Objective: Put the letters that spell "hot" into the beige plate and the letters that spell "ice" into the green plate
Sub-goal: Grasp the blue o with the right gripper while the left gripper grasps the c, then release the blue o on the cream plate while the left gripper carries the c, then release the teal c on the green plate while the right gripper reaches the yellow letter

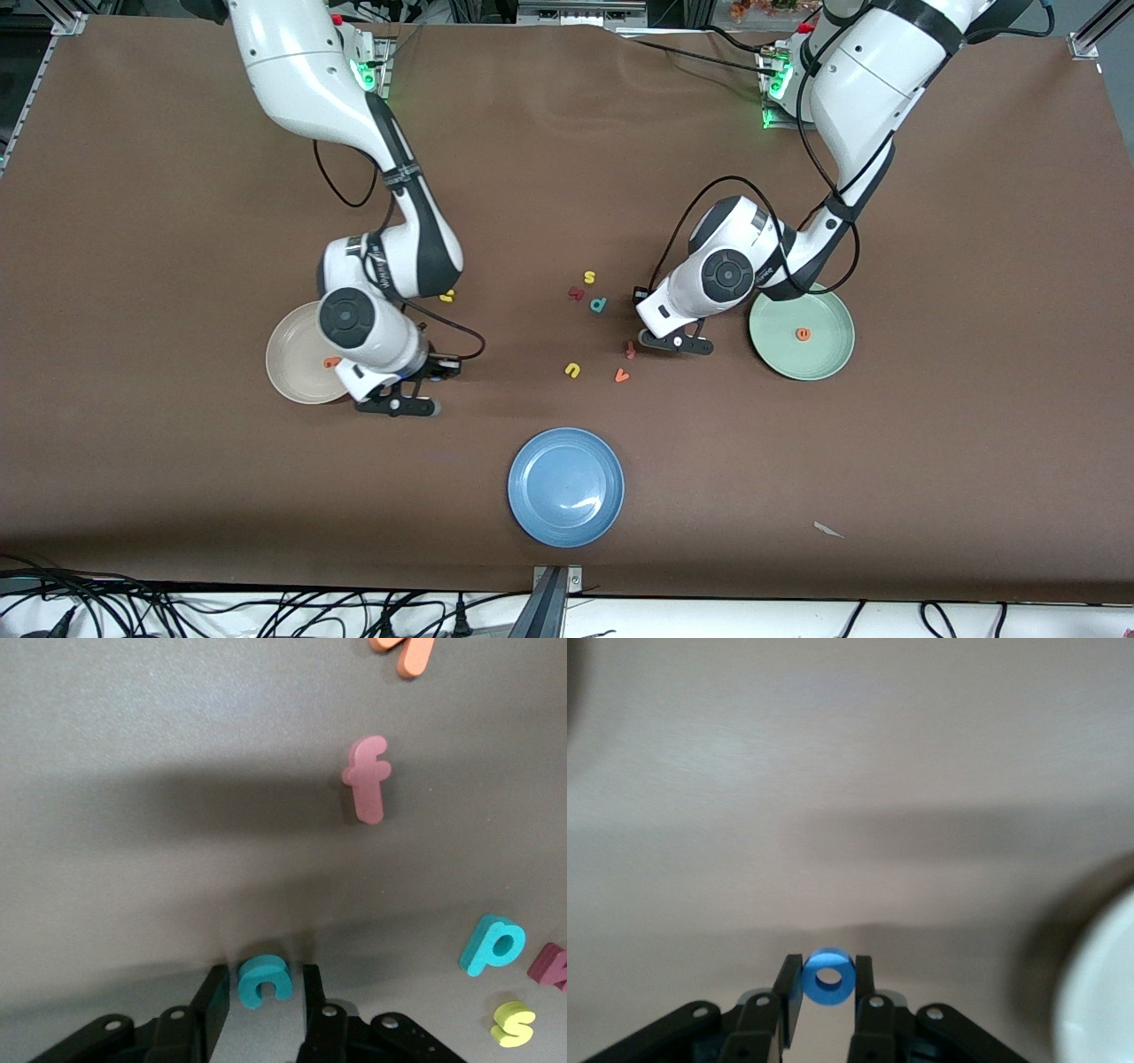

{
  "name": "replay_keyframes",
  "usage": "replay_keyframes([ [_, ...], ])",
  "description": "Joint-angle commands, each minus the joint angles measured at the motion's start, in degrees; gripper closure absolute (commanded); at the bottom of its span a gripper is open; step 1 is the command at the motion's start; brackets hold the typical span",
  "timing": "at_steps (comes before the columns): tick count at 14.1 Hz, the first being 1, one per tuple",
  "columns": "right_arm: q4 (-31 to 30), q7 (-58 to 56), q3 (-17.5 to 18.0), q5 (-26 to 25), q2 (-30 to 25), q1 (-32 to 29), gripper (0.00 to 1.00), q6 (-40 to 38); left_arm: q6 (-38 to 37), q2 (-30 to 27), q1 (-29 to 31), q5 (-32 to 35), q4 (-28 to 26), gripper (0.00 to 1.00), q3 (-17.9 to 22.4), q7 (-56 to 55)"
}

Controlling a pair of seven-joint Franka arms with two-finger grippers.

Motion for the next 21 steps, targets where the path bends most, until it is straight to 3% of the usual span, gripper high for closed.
replay_keyframes([
  [1,-3.5,-8.8,-3.7,0.2,-3.6,-0.1,0.76,-3.7,0.9,0.8,-0.5,3.5,0.1,0.69,0.9,-1.6],
  [5,-14.3,-20.3,-7.6,0.3,-8.9,-0.1,0.76,-0.8,0.9,1.0,-0.5,6.0,0.1,0.73,0.9,-1.6],
  [9,-27.1,-22.8,-7.6,0.2,-14.5,-0.1,0.76,7.9,-0.6,-0.5,-0.2,6.0,0.4,0.79,0.9,-1.5],
  [10,-29.4,-23.2,-7.6,0.3,-14.8,-0.1,0.71,10.2,-2.6,-1.5,0.1,6.0,0.7,0.8,0.8,-1.5],
  [11,-30.3,-23.1,-7.5,0.6,-14.8,-0.1,0.49,11.6,-4.2,-2.3,0.4,5.9,1.0,0.81,0.9,-1.5],
  [12,-30.3,-22.1,-7.5,1.1,-14.6,-0.1,0.1,11.4,-4.6,-3.3,0.6,6.0,1.0,0.81,0.9,-1.4],
  [13,-30.1,-21.5,-7.5,1.3,-14.7,-0.1,0.0,11.0,-4.9,-3.9,1.0,5.9,1.0,0.81,0.9,-1.5],
  [17,-29.5,-14.0,-6.2,1.6,-15.7,1.2,0.0,10.2,-7.1,-6.6,3.4,6.0,1.1,0.82,0.9,-1.9],
  [21,-29.6,-1.7,-1.3,1.6,-16.6,1.9,0.0,11.6,-10.7,-7.6,6.9,6.1,3.7,0.84,0.9,2.9],
])
